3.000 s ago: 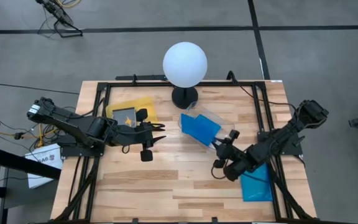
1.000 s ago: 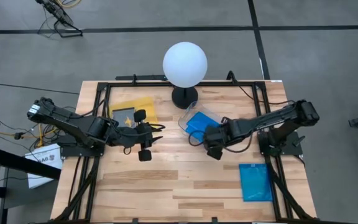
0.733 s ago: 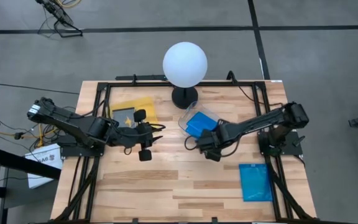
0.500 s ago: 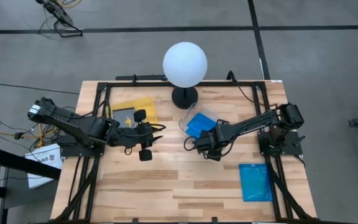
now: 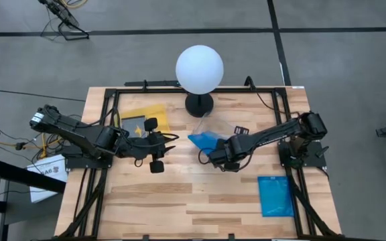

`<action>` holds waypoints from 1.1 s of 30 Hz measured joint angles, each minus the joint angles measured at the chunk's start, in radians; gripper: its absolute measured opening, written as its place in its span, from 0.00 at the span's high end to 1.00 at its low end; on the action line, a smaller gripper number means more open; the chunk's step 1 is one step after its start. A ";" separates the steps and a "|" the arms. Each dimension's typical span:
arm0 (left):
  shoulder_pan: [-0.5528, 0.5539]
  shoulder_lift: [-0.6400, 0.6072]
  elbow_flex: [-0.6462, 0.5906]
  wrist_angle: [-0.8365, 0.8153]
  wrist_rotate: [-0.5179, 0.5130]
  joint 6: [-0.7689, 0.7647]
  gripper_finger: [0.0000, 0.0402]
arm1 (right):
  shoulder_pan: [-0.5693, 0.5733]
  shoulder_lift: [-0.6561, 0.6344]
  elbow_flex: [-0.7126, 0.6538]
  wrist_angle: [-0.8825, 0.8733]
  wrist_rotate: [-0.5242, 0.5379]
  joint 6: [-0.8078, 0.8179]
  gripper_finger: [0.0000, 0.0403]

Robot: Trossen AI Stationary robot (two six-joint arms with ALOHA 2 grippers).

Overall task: Pick & place jewel cases by type
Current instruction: Put the left blue CD case into the transparent bin

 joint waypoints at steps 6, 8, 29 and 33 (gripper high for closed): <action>0.000 0.000 0.000 0.000 0.001 0.000 0.76 | 0.017 0.000 0.094 -0.090 0.025 0.022 0.93; 0.000 0.000 0.000 0.000 0.001 -0.001 0.76 | 0.016 0.000 0.116 -0.120 0.029 0.039 0.93; 0.001 0.086 -0.001 0.034 0.063 0.115 0.76 | 0.223 -0.089 0.297 -0.208 0.225 0.132 0.96; 0.005 0.116 -0.002 0.085 0.048 0.194 0.76 | 0.323 -0.159 0.297 -0.181 0.283 0.171 0.96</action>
